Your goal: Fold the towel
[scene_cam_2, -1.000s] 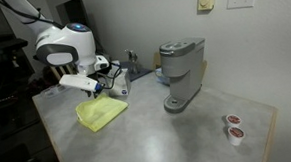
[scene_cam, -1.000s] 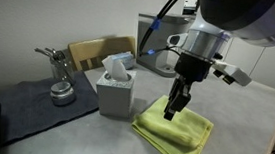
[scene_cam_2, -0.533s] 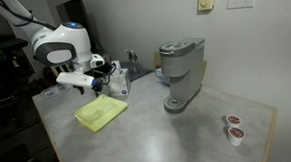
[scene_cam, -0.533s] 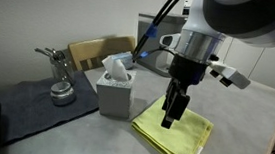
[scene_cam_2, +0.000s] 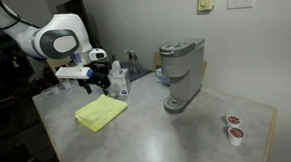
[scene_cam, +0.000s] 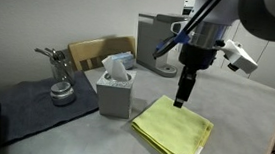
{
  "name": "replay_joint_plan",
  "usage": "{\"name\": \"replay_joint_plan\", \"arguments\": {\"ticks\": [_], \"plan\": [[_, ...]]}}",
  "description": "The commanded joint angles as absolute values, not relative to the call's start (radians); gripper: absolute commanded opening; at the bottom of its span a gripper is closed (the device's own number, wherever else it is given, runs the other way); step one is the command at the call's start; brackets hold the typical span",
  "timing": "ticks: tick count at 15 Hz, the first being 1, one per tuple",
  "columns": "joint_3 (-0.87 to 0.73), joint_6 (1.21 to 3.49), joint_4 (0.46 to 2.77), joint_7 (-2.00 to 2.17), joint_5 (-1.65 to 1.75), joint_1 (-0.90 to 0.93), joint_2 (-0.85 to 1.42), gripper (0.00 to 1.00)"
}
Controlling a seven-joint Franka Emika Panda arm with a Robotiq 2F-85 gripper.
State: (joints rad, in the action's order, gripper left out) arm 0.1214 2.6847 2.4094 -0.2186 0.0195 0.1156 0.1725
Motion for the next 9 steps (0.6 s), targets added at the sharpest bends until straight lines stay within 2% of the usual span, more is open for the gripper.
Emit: {"name": "replay_joint_plan", "arguments": {"ticks": [1, 6, 9], "plan": [[0.103, 2.599, 2.45, -0.12, 0.091, 0.119, 0.072, 1.0], [0.114, 2.484, 2.455, -0.16, 0.055, 0.111, -0.018, 1.0], [0.113, 2.496, 2.431, -0.138, 0.065, 0.115, 0.005, 1.0]]}}
